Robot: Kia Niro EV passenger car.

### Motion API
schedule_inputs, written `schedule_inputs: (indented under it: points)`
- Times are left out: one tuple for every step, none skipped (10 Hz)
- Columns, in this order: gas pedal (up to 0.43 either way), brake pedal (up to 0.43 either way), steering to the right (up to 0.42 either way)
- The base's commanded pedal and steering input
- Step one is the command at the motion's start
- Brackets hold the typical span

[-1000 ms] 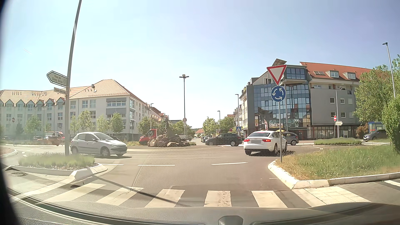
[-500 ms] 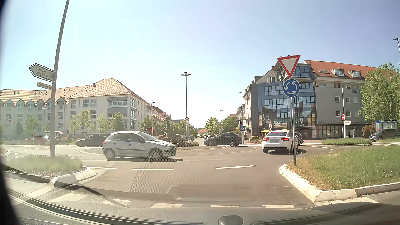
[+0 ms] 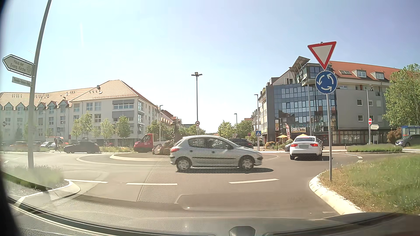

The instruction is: Follow the waypoints while adhering to traffic rules and regulations

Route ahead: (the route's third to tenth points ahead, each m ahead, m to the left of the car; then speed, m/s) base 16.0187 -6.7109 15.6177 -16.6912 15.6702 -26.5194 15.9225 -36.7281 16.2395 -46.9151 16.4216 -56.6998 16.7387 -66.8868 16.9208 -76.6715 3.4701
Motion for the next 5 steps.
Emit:
schedule_inputs:
  points:
    - [0.280, 0.030, -0.018]
    - [0.280, 0.030, -0.018]
    - [0.280, 0.030, -0.018]
    - [0.280, 0.030, -0.017]
    - [0.280, 0.030, -0.014]
